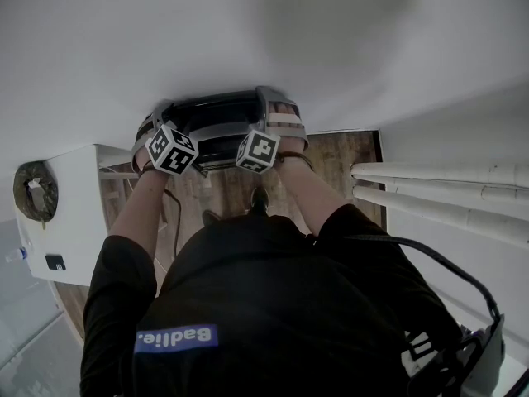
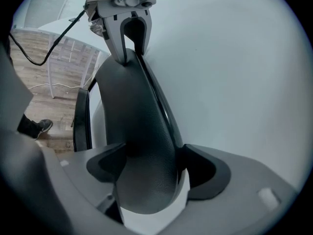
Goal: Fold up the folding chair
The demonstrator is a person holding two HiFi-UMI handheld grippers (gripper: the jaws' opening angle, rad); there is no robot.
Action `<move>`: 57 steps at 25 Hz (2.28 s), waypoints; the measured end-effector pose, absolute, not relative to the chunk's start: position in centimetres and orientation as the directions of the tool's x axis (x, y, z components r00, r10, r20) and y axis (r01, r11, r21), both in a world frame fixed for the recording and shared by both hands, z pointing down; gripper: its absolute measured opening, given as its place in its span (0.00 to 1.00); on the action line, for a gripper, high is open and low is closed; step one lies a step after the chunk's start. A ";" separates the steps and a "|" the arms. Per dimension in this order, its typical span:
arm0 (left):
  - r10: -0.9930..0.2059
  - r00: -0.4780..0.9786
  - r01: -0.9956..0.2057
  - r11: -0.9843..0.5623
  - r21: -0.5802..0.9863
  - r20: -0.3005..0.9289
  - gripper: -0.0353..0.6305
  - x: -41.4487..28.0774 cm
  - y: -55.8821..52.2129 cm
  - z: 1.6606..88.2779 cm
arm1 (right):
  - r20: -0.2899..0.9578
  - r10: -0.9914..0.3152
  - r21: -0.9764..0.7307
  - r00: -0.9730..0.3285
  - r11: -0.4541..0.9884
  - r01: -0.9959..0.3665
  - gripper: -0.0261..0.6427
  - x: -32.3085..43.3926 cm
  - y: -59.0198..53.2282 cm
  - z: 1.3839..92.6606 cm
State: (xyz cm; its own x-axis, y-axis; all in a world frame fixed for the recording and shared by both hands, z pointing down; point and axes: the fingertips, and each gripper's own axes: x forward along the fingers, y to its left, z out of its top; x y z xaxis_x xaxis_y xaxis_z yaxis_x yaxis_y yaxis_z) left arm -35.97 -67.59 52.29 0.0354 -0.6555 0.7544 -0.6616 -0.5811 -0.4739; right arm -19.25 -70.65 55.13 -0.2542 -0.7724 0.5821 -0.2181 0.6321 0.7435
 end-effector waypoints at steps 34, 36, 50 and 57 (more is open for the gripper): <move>-0.731 0.125 -0.792 -0.481 -0.376 0.671 0.36 -35.7 -62.9 47.7 | 0.581 -0.703 0.699 -0.410 0.689 -0.191 0.54 -17.2 -68.6 52.5; -0.757 0.178 -0.831 -0.458 -0.316 0.629 0.36 -35.7 -60.4 46.9 | 0.583 -0.689 0.654 -0.431 0.712 -0.254 0.54 -17.5 -66.7 51.4; -0.774 0.562 -0.820 -0.568 0.071 0.290 0.18 -33.3 -40.4 41.3 | 0.386 -0.580 0.057 -0.718 0.791 -0.609 0.19 -24.4 -44.3 44.2; -0.773 0.602 -0.798 -0.593 0.108 0.201 0.08 -31.6 -33.7 38.5 | 0.287 -0.514 -0.178 -0.808 0.800 -0.572 0.04 -25.2 -35.9 41.6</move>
State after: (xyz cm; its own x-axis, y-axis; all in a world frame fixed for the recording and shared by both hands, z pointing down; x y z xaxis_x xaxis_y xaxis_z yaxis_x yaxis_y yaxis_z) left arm -31.59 -33.71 38.46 0.6018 -0.7730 0.2010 -0.7979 -0.5930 0.1083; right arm -25.15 -35.90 41.59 -0.8082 -0.5141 0.2872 -0.5724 0.8003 -0.1783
